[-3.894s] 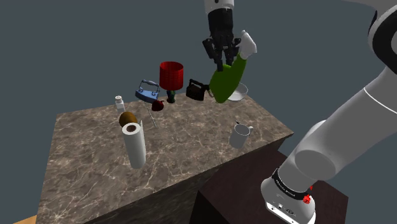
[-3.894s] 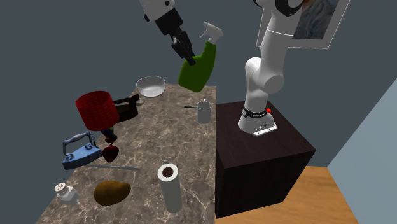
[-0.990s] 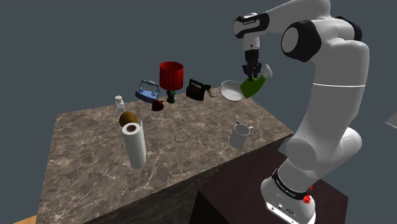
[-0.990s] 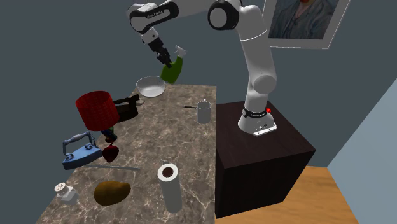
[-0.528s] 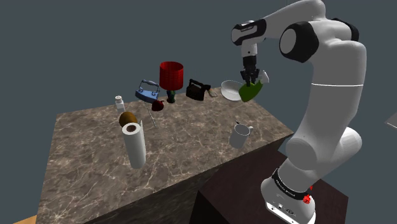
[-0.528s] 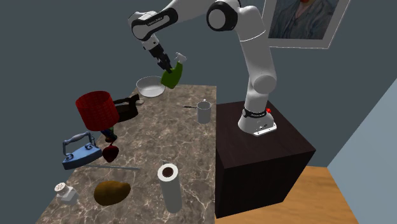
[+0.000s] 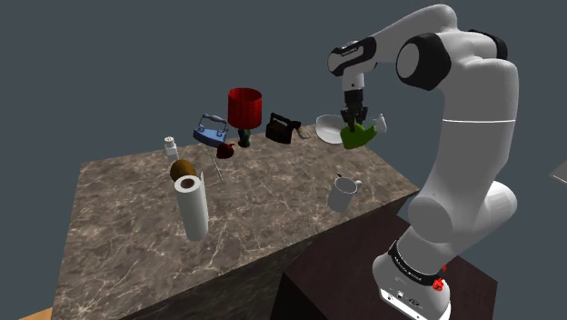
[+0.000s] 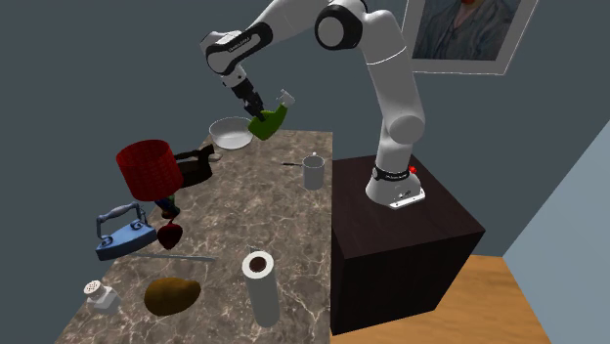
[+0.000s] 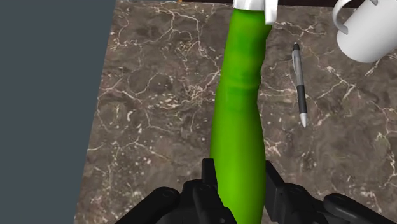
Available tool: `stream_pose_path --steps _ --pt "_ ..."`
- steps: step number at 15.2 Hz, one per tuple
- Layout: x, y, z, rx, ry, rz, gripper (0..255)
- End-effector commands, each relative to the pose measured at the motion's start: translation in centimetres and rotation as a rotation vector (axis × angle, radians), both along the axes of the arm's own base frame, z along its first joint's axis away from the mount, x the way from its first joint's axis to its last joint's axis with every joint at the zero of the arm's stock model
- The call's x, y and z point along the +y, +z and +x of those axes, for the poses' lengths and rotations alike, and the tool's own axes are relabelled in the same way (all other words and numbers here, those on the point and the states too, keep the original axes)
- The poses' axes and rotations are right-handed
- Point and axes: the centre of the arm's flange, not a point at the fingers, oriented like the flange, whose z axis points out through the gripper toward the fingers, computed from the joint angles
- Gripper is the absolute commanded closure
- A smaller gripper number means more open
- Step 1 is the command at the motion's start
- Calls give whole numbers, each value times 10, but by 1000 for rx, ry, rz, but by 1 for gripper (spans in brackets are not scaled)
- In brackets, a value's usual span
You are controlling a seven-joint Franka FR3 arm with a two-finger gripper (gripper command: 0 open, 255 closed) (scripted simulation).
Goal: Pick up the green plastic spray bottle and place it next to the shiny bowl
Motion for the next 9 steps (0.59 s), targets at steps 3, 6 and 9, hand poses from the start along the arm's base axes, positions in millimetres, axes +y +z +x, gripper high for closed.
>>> stream_pose_path --steps 3,6,9 --pt "0 -24 2 -1 1 0 255" --pt "0 -24 2 -1 1 0 255" --pt "0 -24 2 -1 1 0 255"
